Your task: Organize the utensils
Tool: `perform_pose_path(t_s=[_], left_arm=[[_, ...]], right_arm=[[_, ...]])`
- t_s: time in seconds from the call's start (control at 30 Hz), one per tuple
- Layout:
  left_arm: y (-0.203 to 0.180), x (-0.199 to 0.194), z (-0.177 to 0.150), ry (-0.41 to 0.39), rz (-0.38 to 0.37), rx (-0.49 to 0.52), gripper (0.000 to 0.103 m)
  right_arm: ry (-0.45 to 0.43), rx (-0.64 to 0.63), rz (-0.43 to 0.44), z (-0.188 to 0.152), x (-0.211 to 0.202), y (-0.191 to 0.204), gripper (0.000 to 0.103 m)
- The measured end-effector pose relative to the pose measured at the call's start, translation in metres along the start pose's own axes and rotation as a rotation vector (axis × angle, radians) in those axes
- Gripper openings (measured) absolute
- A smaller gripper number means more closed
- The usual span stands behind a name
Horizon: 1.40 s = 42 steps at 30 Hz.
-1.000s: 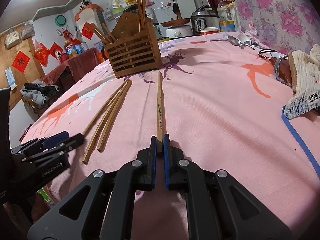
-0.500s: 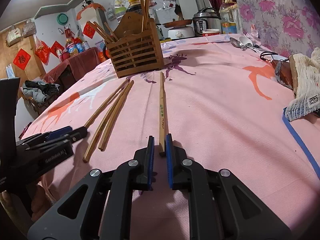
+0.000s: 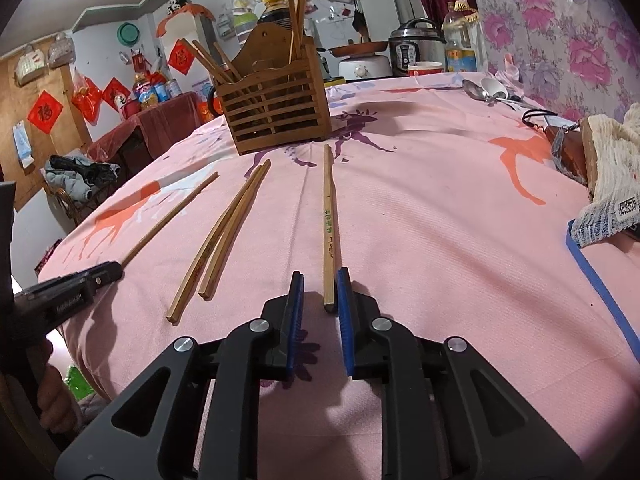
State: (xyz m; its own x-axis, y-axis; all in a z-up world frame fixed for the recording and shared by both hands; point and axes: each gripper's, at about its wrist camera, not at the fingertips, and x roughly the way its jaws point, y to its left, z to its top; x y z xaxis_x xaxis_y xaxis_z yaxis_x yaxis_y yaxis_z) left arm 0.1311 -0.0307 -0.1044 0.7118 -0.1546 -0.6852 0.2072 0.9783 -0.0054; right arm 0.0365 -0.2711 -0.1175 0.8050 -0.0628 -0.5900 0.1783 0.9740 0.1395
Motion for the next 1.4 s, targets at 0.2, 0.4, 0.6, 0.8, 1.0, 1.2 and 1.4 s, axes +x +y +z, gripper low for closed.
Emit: perform_pose_path(t_s=[0.2,0.4,0.6,0.8,1.0,1.2,1.4], left_arm=[[-0.002,-0.001,-0.002,-0.02,0.019,0.019,0.012],[-0.005,-0.003,-0.005,-0.026,0.026,0.033,0.009],[-0.007,-0.016,-0.003,-0.029,0.008,0.041,0.007],[-0.006,-0.044,0.008,-0.083,0.005,0.033,0.007],[0.001,-0.081,0.027,-0.163,-0.014,0.002,0.006],[0.008,-0.1,0.048,-0.202,-0.035,-0.029,0.006],[0.017,-0.101,0.074,-0.216,-0.041,-0.044,0.006]], right_arm=[[-0.005,-0.032,-0.027,-0.001,-0.001,0.004,0.019],[-0.006,-0.053,-0.029,-0.002,-0.001,0.003,0.017],[-0.006,-0.056,-0.001,-0.002,-0.007,0.005,0.006],[-0.081,-0.097,-0.006,0.003,-0.031,0.012,0.006],[-0.185,-0.099,0.024,0.022,-0.065,0.017,0.006],[-0.248,-0.118,0.069,0.049,-0.085,0.027,0.006],[-0.287,-0.154,0.093,0.071,-0.091,0.041,0.006]])
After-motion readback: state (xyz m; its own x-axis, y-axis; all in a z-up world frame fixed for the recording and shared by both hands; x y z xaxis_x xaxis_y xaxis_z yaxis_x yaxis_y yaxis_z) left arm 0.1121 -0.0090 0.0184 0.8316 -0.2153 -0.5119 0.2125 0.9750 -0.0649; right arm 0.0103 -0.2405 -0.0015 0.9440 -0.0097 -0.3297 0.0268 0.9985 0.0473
